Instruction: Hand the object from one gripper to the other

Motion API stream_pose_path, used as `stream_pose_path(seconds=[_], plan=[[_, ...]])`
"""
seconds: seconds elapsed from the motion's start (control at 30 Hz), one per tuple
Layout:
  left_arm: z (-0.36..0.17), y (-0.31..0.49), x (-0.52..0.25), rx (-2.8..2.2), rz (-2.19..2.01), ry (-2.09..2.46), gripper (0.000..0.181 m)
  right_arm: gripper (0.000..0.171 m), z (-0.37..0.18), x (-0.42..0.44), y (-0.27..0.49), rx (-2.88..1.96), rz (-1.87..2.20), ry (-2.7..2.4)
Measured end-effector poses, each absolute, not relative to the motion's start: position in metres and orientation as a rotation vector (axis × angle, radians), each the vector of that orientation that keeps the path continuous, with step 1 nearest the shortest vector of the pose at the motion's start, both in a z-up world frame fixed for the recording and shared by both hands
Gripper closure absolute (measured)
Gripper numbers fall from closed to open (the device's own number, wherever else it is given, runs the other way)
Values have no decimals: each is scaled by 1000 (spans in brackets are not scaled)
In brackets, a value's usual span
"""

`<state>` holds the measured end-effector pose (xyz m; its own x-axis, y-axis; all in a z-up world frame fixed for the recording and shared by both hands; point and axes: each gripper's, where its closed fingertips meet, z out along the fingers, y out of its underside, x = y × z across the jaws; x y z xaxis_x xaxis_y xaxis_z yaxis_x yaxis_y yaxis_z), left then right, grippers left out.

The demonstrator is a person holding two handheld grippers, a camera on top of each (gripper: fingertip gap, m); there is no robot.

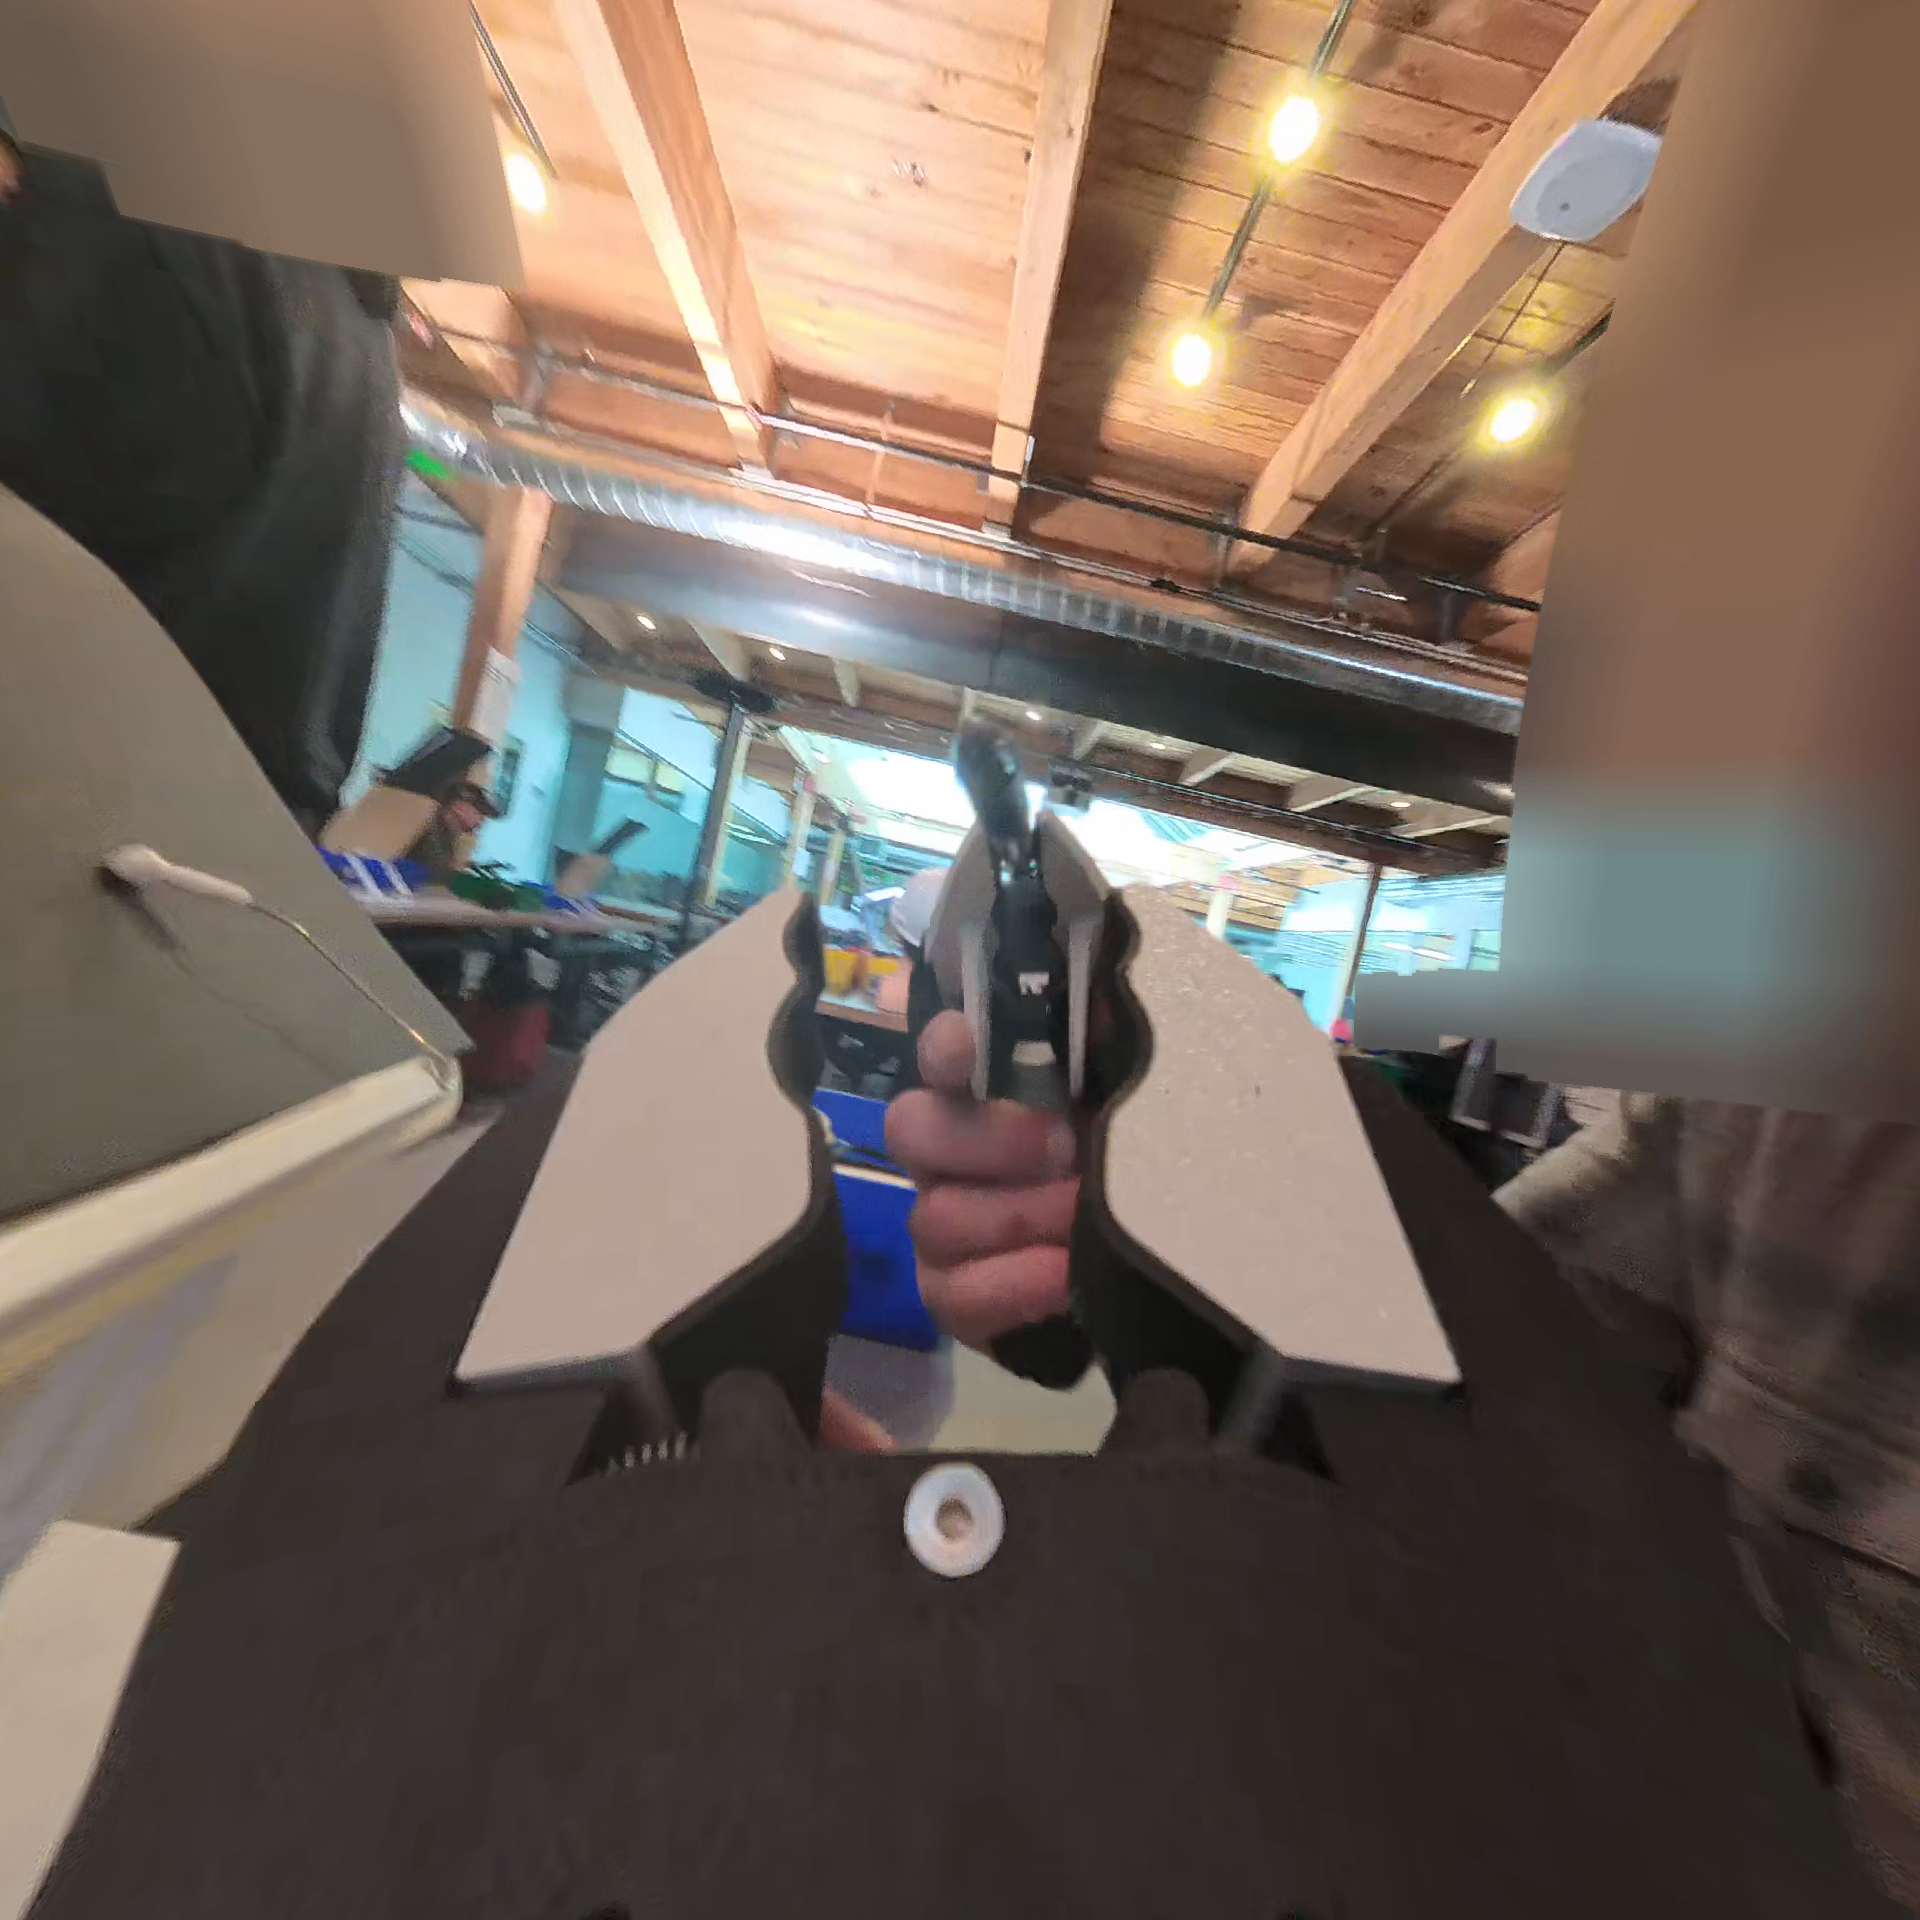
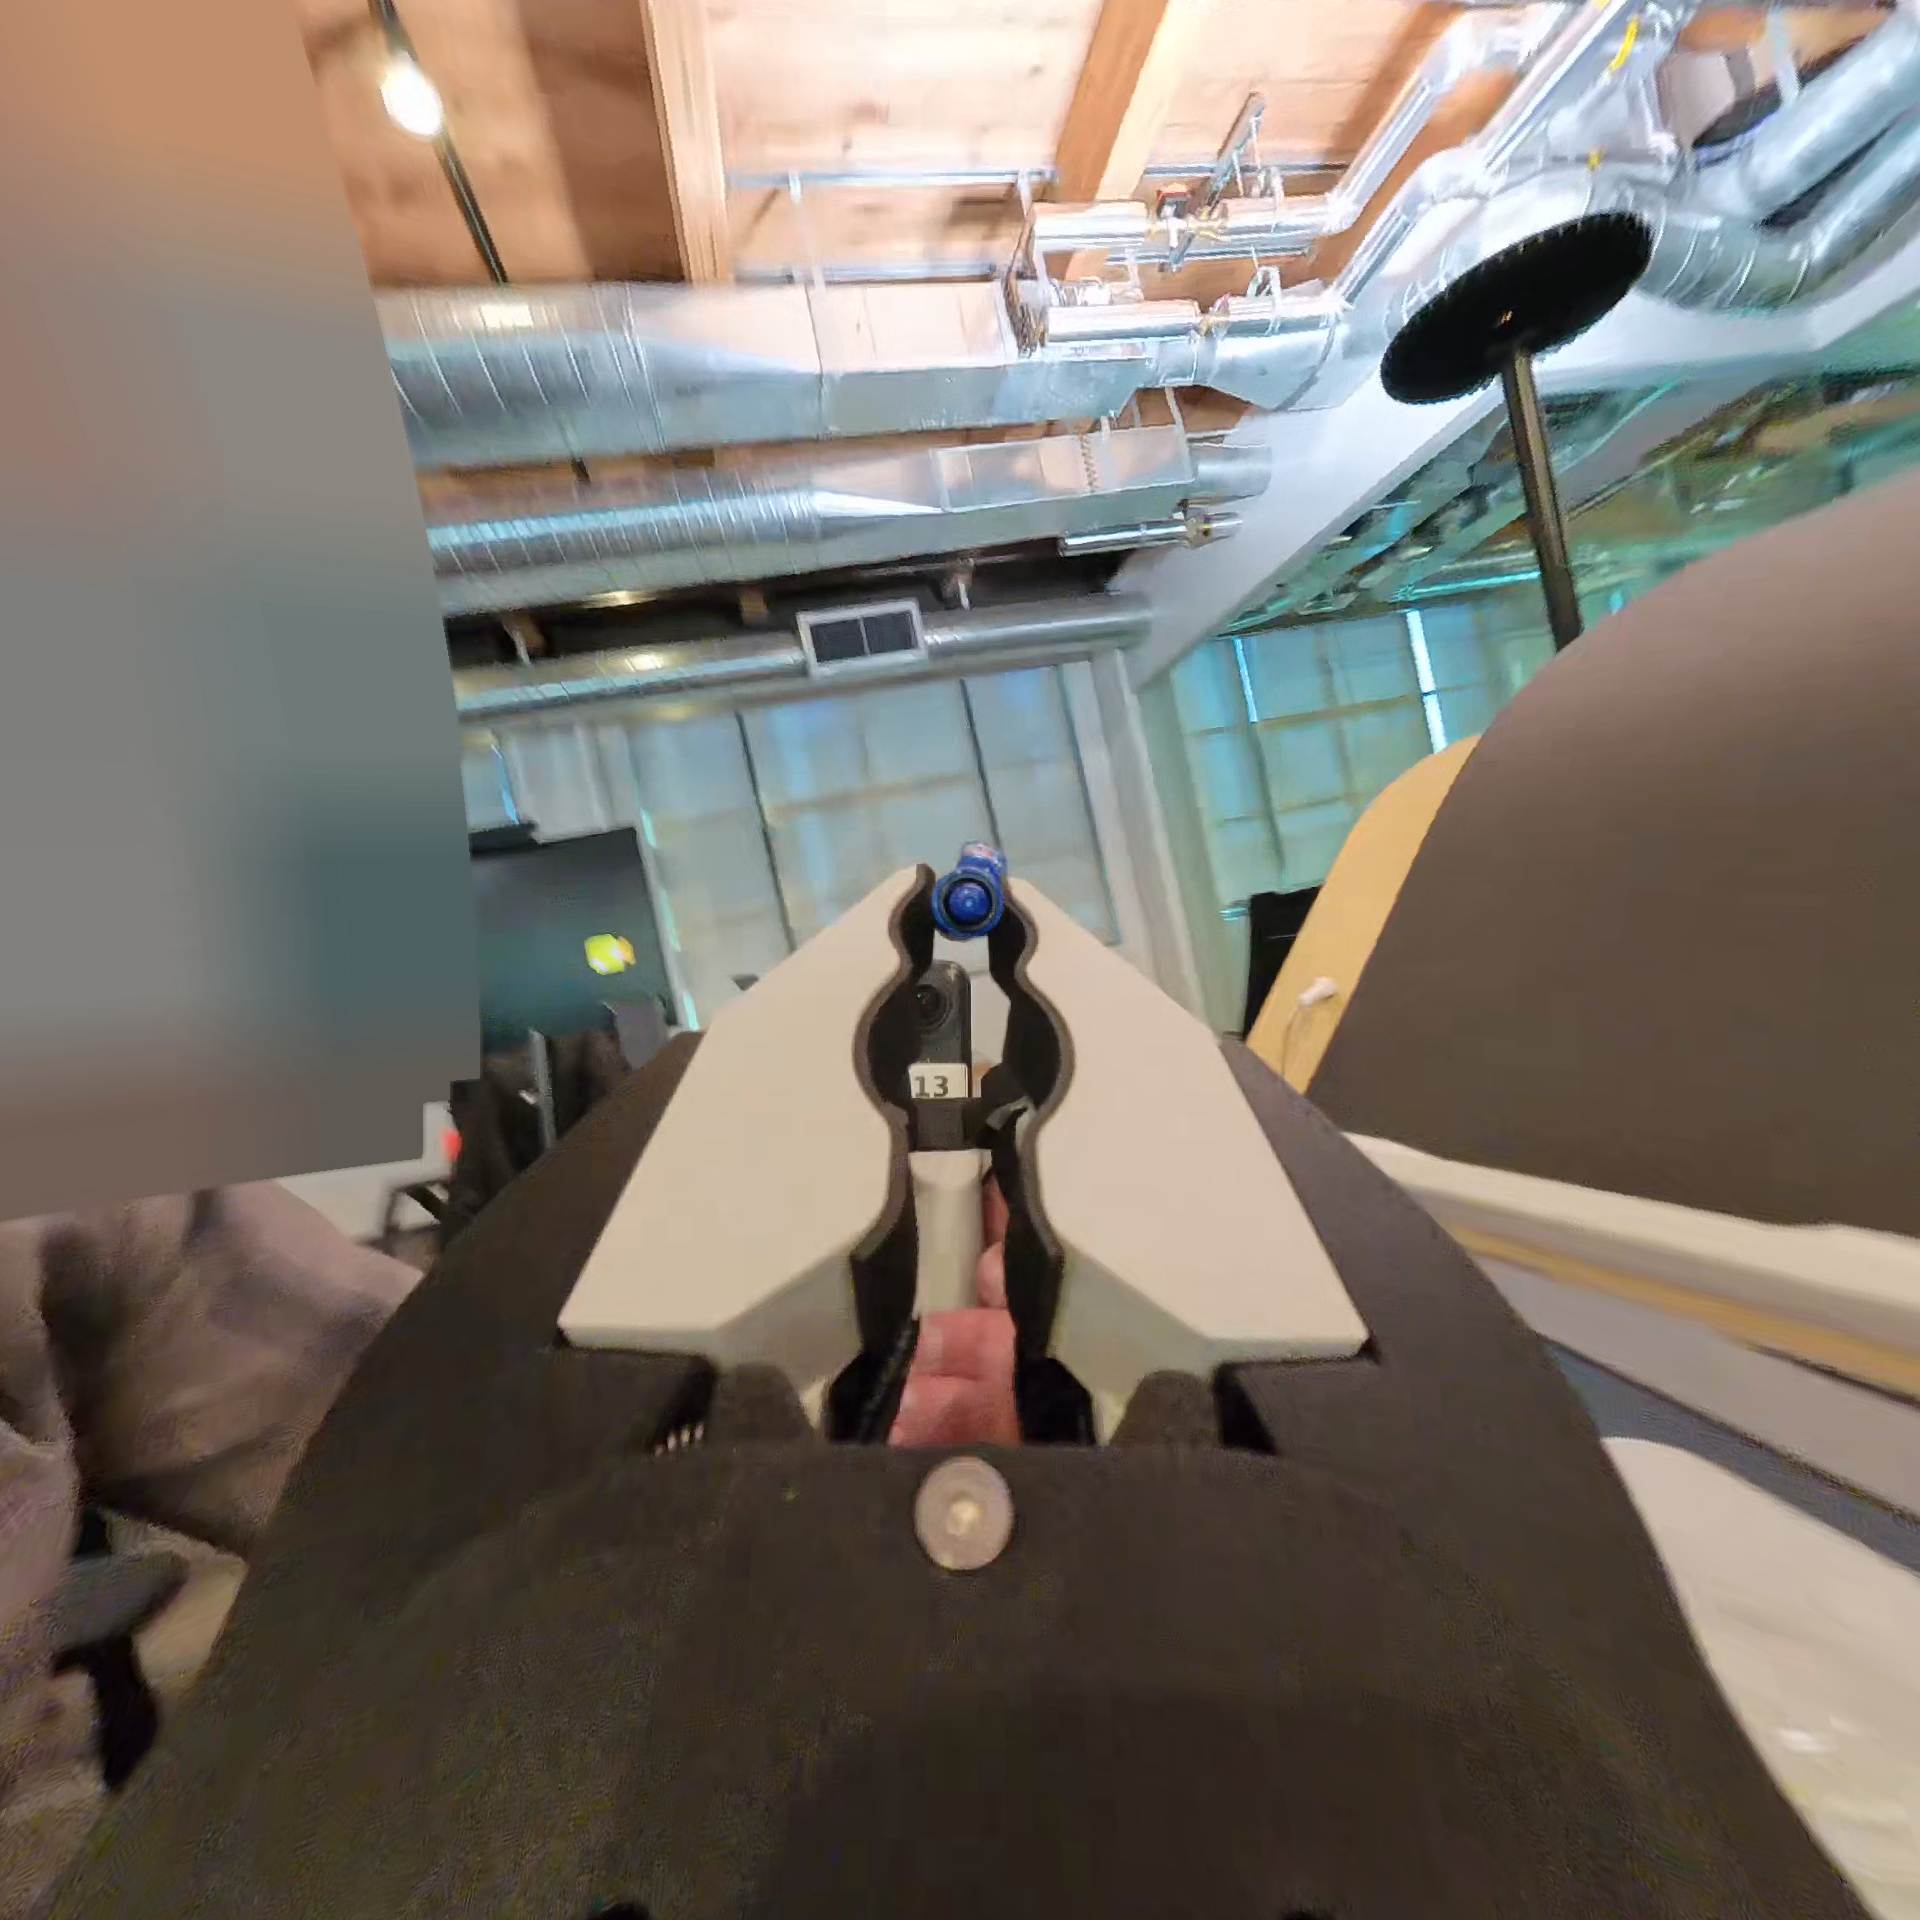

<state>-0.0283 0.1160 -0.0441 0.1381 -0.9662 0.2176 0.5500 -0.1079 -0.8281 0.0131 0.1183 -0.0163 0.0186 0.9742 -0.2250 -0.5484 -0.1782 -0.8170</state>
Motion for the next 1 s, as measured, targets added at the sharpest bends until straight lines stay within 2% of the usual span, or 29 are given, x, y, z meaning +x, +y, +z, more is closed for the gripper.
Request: stream_pose_path(seconds=[0.27, 0.37, 0.7, 0.73, 0.8, 0.9, 1.0], plan=[[-36, 116, -30, -960, -1273, 479, 151, 165, -30, 0, 111, -925, 1644, -522], [-33, 112, -29, -947, -1255, 480, 166, 164, -36, -2, 113, -926, 1667, -488], [-28, 110, -29, -973, -1232, 500, 169, 162, -44, -9, 113, -940, 1661, -489], [-28, 112, -29, -991, -1195, 516, 169, 159, -47, -10, 116, -971, 1636, -503], [-25, 114, -33, -1008, -1097, 557, 170, 141, -51, -10, 123, -1004, 1572, -542], [-25, 121, -37, -1090, -918, 646, 169, 134, -60, -9, 137, -1111, 1318, -683], [-37, 123, -32, -1192, -740, 818, 169, 137, -49, -4, 135, -1109, 1117, -800]])
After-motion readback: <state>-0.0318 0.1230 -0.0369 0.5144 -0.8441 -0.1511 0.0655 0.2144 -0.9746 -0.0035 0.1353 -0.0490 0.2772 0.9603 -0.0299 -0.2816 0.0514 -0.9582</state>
